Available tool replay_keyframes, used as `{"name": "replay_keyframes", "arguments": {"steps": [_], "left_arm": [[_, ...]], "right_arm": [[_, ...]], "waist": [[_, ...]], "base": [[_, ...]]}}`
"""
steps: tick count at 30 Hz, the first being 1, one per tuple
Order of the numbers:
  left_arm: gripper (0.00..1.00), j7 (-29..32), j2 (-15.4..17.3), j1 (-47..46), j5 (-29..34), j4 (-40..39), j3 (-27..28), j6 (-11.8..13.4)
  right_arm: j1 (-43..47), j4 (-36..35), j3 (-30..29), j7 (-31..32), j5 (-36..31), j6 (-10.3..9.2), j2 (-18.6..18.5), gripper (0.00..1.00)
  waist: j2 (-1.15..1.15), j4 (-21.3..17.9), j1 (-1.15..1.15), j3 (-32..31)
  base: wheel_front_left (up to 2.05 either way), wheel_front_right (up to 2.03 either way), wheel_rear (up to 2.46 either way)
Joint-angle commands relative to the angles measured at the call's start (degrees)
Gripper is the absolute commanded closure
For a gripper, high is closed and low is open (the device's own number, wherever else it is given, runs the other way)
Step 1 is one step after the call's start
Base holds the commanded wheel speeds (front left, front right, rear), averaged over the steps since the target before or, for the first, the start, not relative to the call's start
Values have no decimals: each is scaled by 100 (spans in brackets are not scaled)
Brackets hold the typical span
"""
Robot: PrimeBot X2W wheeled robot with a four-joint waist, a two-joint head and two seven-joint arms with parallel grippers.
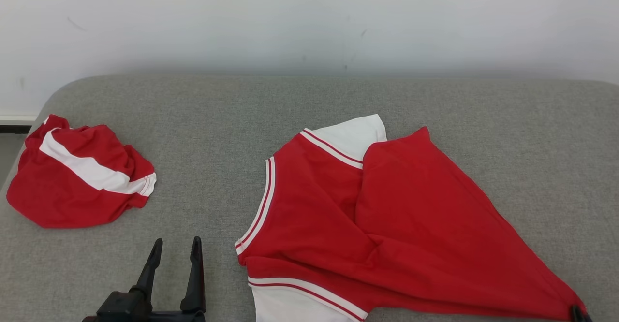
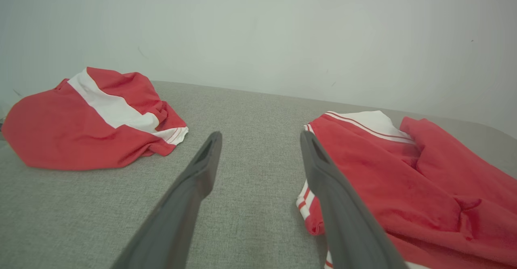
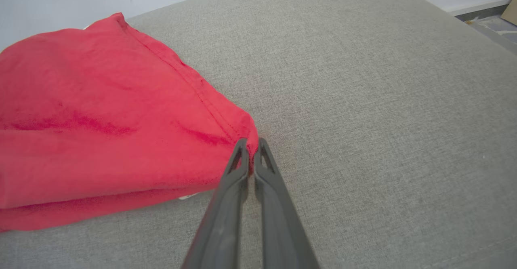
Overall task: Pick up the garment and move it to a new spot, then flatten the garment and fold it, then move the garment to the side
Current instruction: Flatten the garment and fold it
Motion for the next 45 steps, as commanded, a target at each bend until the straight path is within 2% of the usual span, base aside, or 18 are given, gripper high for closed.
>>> {"name": "replay_keyframes", "arguments": {"steps": [1, 8, 17, 25, 37, 40, 45], "left_arm": [[0, -19, -6, -7, -6, 18, 12, -5], [0, -19, -6, 40, 63, 14, 75, -14], [0, -19, -7, 207, 183, -99, 286, -33], [0, -19, -5, 320, 343, -219, 516, -57], [0, -19, 85, 527, 478, -260, 622, -94], [0, -19, 87, 552, 445, -107, 390, -115], [0, -19, 201, 591, 340, 376, -429, -104]], "right_arm": [[24, -79, -66, 42, -45, -15, 11, 0], [-108, -633, -143, -42, -608, -15, 171, 0], [-358, -1158, 133, -689, -971, -15, 298, 0], [-414, -1391, 383, -1005, -967, -15, 328, 0], [-291, -1253, 467, -1113, -908, -15, 284, 0], [-273, -1067, 397, -1022, -900, -15, 251, 0], [-287, -643, 220, -777, -1017, -15, 186, 0]], "waist": [[0, 7, 0, -3], [0, 85, 0, -113], [0, 93, 0, -327], [0, 44, 0, -418], [0, 42, 0, -470], [0, 40, 0, -437], [0, 21, 0, -333]], "base": [[0, 0, 0], [0, 0, 0], [0, 0, 0], [0, 0, 0], [0, 0, 0], [0, 0, 0], [0, 0, 0]]}}
